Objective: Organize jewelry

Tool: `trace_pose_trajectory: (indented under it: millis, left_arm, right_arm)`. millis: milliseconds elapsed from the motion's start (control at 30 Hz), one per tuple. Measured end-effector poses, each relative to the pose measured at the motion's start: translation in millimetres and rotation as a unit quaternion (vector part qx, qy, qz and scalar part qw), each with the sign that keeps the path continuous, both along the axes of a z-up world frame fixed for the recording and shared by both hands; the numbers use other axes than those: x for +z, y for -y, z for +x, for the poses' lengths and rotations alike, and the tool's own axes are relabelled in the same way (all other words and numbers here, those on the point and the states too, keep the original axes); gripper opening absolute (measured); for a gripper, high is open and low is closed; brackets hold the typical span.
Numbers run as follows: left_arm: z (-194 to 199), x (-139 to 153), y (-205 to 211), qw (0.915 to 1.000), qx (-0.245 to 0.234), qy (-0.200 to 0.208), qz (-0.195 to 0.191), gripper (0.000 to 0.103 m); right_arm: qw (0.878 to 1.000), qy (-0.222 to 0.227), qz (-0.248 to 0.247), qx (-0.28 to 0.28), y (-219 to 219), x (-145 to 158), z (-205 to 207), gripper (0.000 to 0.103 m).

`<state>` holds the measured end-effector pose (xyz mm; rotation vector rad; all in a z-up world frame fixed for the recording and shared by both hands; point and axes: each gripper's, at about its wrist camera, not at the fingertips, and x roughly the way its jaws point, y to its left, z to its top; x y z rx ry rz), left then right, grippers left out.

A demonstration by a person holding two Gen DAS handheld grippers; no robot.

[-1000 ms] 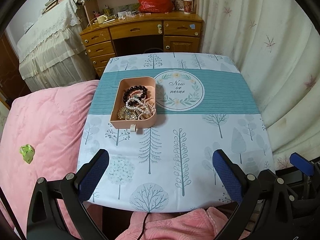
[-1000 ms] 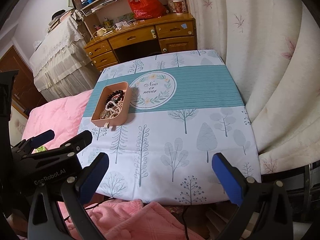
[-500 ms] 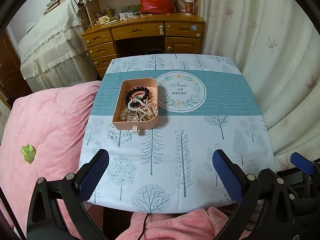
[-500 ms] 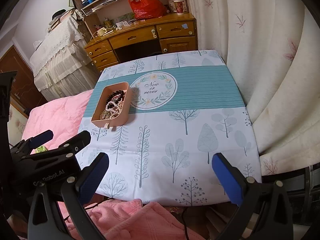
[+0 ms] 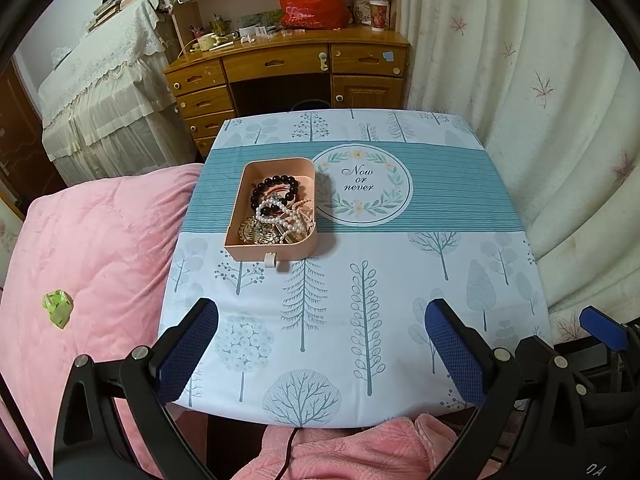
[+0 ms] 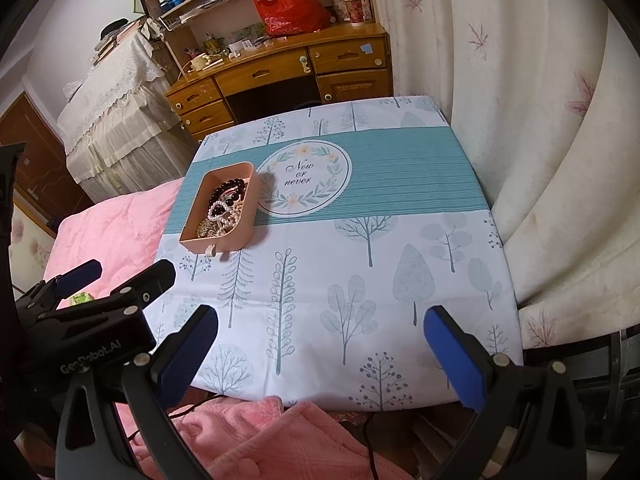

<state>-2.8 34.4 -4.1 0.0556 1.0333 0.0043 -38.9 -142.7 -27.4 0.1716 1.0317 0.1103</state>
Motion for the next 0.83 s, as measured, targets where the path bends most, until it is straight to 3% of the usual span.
trace_pose_trajectory:
  millis: [833]
  left_arm:
    - [1,-6,17,0.9999,-0.008,0.001,0.009,0.102]
  right_arm:
    - [1.0,0.012,-0.004,-0.008,17,0,1,0.103]
